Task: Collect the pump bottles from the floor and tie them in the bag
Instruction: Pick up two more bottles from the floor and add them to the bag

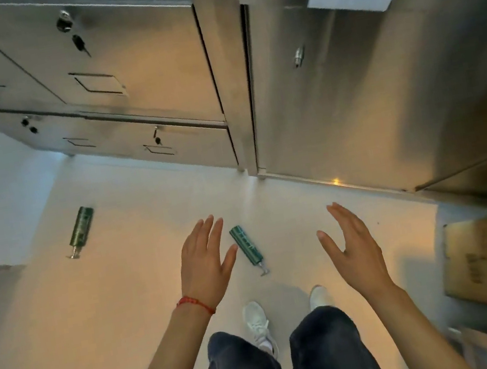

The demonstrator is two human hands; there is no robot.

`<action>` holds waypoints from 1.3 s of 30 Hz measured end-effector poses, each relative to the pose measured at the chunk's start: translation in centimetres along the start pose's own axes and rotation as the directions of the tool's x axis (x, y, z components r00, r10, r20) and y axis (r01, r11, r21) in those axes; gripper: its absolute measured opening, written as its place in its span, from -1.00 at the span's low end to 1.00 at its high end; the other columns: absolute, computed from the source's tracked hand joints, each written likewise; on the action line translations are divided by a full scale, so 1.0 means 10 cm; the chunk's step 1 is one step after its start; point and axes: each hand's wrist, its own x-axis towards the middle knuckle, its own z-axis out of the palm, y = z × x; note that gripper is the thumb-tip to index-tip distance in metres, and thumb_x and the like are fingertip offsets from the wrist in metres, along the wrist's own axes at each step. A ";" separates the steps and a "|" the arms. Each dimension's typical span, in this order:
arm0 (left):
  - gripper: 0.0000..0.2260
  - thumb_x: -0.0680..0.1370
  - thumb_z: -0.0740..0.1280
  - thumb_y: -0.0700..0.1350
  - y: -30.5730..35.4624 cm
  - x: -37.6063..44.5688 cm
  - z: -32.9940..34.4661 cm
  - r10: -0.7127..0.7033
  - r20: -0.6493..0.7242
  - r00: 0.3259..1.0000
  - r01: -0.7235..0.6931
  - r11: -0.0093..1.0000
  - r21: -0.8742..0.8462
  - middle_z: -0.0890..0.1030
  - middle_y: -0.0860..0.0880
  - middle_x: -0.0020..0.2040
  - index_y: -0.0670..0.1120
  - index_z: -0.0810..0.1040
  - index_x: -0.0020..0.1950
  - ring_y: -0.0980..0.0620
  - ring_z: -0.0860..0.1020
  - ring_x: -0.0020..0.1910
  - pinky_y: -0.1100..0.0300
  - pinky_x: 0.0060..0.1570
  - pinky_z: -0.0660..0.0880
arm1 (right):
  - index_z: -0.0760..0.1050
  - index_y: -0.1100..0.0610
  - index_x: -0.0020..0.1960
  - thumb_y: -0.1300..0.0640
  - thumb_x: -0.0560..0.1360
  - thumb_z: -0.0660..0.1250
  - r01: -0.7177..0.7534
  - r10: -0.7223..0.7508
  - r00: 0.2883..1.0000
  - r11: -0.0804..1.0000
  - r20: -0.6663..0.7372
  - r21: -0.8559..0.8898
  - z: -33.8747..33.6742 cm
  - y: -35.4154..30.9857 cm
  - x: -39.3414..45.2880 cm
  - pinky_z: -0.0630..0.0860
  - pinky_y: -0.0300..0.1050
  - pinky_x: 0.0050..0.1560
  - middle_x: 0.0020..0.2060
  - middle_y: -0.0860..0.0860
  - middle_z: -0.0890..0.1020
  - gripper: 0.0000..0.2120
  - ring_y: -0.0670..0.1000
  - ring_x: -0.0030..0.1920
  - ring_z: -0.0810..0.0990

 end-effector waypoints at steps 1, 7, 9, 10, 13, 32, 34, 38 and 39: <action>-0.42 0.54 -0.04 0.21 0.00 0.08 -0.01 0.024 0.017 1.000 -0.024 1.000 0.005 0.48 -0.22 0.30 -0.17 0.40 0.31 -0.25 0.43 0.28 -0.13 0.22 0.36 | 0.16 0.00 0.43 -0.05 0.54 0.16 -0.023 0.023 1.000 1.000 -0.020 0.006 0.01 0.00 -0.02 0.19 -0.11 0.36 0.46 -0.04 0.22 -0.51 -0.04 0.45 0.18; -0.50 0.49 0.17 0.10 0.27 0.55 -0.04 0.180 0.074 0.981 -0.182 0.983 0.031 0.45 -0.20 0.33 -0.16 0.39 0.33 -0.23 0.39 0.32 -0.11 0.27 0.31 | 0.16 0.01 0.43 -0.07 0.54 0.15 -0.139 0.141 0.984 0.990 -0.112 0.023 -0.09 0.11 0.02 0.19 -0.09 0.38 0.47 -0.02 0.22 -0.50 -0.01 0.45 0.19; -0.49 0.50 0.12 0.13 0.38 0.70 -0.07 0.245 0.093 0.965 -0.251 0.967 0.055 0.47 -0.21 0.31 -0.17 0.41 0.32 -0.24 0.41 0.30 -0.12 0.24 0.33 | 0.16 0.01 0.44 -0.08 0.53 0.14 -0.185 0.191 0.971 0.981 -0.146 0.051 -0.17 0.15 0.09 0.21 -0.04 0.39 0.47 -0.01 0.22 -0.50 0.00 0.45 0.19; -0.47 0.51 0.07 0.16 0.44 0.77 -0.08 0.275 0.106 0.956 -0.283 0.957 0.062 0.48 -0.21 0.30 -0.17 0.41 0.31 -0.24 0.42 0.29 -0.13 0.23 0.34 | 0.15 0.01 0.44 -0.08 0.54 0.14 -0.206 0.215 0.963 0.976 -0.162 0.070 -0.21 0.16 0.11 0.21 -0.03 0.39 0.47 -0.01 0.22 -0.49 0.01 0.45 0.20; -0.38 0.54 -0.10 0.24 0.59 1.00 -0.14 0.353 0.153 0.923 -0.367 0.927 0.077 0.50 -0.21 0.28 -0.17 0.42 0.30 -0.24 0.44 0.27 -0.14 0.21 0.35 | 0.16 0.02 0.43 -0.07 0.54 0.15 -0.251 0.272 0.936 0.961 -0.225 0.117 -0.28 0.21 0.17 0.21 -0.06 0.37 0.47 0.00 0.23 -0.50 0.01 0.45 0.20; -0.51 0.50 0.11 0.07 0.31 1.92 0.11 0.830 0.552 0.076 -0.977 0.172 -0.124 0.50 -0.24 0.27 -0.21 0.42 0.29 -0.25 0.45 0.26 -0.14 0.23 0.34 | 0.23 0.08 0.41 -0.04 0.54 0.18 -0.652 0.828 0.238 0.524 -0.508 0.548 1.20 -0.80 -0.46 0.26 0.01 0.35 0.44 0.05 0.29 -0.52 0.05 0.43 0.24; -0.51 0.51 0.11 0.08 0.21 1.84 0.19 0.810 0.586 0.032 -0.979 0.145 -0.147 0.47 -0.24 0.29 -0.21 0.41 0.30 -0.24 0.41 0.29 -0.07 0.27 0.25 | 0.22 0.09 0.42 -0.04 0.54 0.17 -0.657 0.857 0.177 0.469 -0.485 0.590 1.45 -0.92 -0.60 0.25 0.00 0.35 0.44 0.05 0.29 -0.51 0.04 0.43 0.24; -0.49 0.51 0.09 0.11 0.03 1.67 0.52 0.790 0.612 -0.034 -0.979 0.098 -0.181 0.45 -0.23 0.32 -0.20 0.39 0.32 -0.23 0.38 0.33 -0.01 0.29 0.19 | 0.23 0.09 0.41 -0.04 0.54 0.18 -0.633 0.899 0.091 0.384 -0.428 0.672 1.98 -0.98 -0.77 0.24 -0.05 0.34 0.44 0.04 0.29 -0.51 0.02 0.43 0.23; -0.49 0.51 0.11 0.10 -0.02 1.63 0.64 0.782 0.621 -0.047 -0.977 0.094 -0.191 0.44 -0.23 0.32 -0.20 0.39 0.33 -0.23 0.38 0.33 -0.02 0.29 0.21 | 0.23 0.08 0.41 -0.04 0.53 0.18 -0.625 0.907 0.072 0.365 -0.414 0.690 2.11 -0.97 -0.79 0.24 -0.06 0.34 0.44 0.04 0.29 -0.51 0.01 0.43 0.23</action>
